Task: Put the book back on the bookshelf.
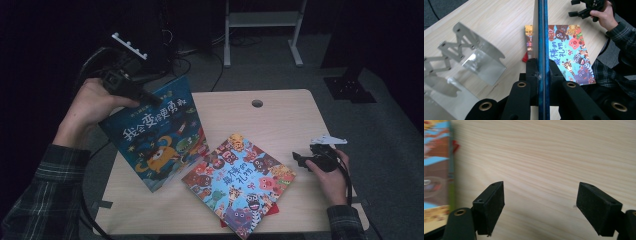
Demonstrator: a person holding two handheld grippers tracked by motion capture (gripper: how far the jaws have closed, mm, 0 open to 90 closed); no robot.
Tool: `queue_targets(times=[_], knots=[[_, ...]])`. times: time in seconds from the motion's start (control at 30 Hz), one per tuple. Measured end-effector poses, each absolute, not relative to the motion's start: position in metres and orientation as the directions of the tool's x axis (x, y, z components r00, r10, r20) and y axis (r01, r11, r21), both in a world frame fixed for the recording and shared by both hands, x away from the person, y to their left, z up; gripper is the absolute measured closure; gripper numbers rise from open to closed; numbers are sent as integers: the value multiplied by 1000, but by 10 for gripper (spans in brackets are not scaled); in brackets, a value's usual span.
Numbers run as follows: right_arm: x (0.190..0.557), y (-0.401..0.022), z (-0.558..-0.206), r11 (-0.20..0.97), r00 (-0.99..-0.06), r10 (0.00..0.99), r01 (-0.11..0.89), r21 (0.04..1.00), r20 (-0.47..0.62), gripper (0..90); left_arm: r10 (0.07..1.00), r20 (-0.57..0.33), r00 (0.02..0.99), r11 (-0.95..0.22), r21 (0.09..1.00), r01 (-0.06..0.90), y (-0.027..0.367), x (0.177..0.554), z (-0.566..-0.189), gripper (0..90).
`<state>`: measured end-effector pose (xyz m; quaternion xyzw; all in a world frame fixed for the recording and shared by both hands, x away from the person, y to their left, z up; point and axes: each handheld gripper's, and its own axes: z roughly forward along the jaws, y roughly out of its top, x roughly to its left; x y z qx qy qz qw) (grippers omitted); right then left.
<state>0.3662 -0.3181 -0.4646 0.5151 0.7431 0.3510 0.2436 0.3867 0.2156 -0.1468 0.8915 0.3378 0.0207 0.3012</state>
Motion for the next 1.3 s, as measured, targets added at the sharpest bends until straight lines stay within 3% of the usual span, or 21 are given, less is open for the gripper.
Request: queue_targets(times=[0.53, 0.87, 1.3], knots=[[380, -321, -481, 227, -283, 958, 635, 738, -51, 179, 688, -172, 705, -529, 546, 649, 273, 376, -155, 826], [382, -325, -486, 180, -282, 959, 655, 734, 16, 139, 739, -164, 654, -477, 558, 679, 304, 367, -160, 826], [382, -325, -487, 176, -277, 961, 654, 736, 17, 133, 805, -167, 570, -401, 555, 729, 342, 358, -169, 827]])
